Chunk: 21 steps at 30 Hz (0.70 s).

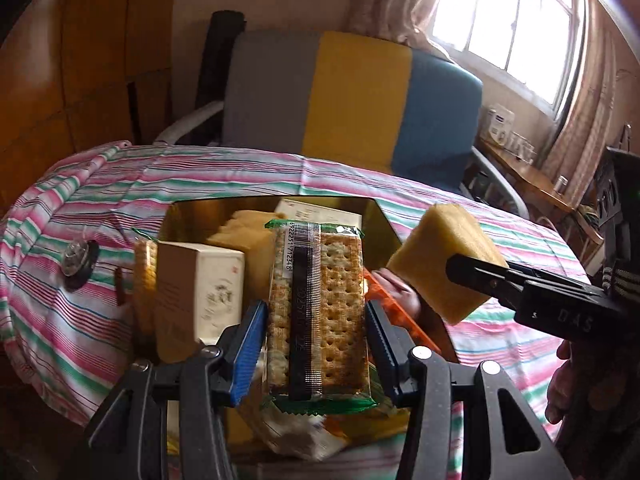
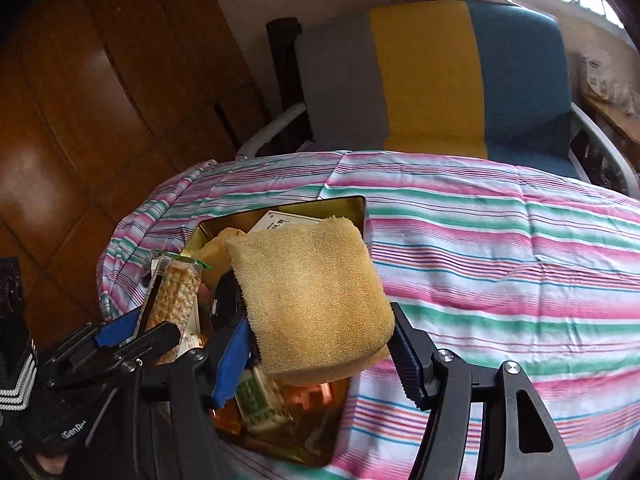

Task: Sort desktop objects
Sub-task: 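Carry the crackers and sponge over the gold tray with both grippers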

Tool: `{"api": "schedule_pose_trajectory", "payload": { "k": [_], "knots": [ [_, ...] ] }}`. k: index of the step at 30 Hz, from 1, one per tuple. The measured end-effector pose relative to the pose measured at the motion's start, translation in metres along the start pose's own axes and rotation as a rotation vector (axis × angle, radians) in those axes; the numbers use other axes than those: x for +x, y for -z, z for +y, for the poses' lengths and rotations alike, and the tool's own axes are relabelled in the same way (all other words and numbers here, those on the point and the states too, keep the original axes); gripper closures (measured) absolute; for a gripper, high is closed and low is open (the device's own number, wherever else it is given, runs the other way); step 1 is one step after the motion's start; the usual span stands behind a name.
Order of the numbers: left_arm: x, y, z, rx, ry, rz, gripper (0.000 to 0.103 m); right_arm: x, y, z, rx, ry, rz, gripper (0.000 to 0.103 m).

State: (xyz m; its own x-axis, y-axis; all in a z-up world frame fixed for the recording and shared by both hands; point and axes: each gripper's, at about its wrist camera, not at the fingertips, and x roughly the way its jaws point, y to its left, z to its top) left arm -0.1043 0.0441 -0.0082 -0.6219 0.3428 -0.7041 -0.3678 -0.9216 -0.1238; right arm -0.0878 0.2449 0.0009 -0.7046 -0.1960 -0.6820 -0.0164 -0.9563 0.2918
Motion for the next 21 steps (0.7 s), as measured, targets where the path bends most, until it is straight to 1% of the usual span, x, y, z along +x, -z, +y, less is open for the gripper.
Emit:
{"api": "schedule_pose_trajectory", "payload": {
  "k": [4, 5, 7, 8, 9, 11, 13, 21],
  "knots": [
    [0.018, -0.006, 0.014, -0.015, -0.030, 0.016, 0.052, 0.033, -0.015, 0.013, -0.006, 0.003, 0.025, 0.038],
    [0.021, -0.006, 0.016, -0.019, -0.031, 0.017, 0.051, 0.040, -0.017, 0.016, -0.012, 0.007, 0.034, 0.036],
    [0.024, -0.005, 0.019, -0.022, -0.035, 0.016, 0.049, 0.053, -0.018, 0.020, -0.034, 0.021, 0.056, 0.035],
    [0.024, -0.004, 0.020, -0.021, -0.041, 0.014, 0.045, 0.056, -0.017, 0.022, -0.044, 0.025, 0.065, 0.034],
    [0.024, -0.003, 0.020, -0.019, -0.045, 0.012, 0.043, 0.058, -0.016, 0.023, -0.053, 0.029, 0.069, 0.034],
    [0.022, -0.002, 0.019, -0.015, -0.055, 0.009, 0.040, 0.060, -0.013, 0.026, -0.068, 0.034, 0.075, 0.025],
    [0.019, -0.002, 0.018, -0.009, -0.065, -0.003, 0.038, 0.058, -0.011, 0.028, -0.079, 0.036, 0.064, 0.021],
    [0.004, 0.002, 0.014, -0.016, -0.091, -0.019, 0.037, 0.042, -0.007, 0.027, -0.116, 0.065, 0.034, 0.018]
  ]
}}
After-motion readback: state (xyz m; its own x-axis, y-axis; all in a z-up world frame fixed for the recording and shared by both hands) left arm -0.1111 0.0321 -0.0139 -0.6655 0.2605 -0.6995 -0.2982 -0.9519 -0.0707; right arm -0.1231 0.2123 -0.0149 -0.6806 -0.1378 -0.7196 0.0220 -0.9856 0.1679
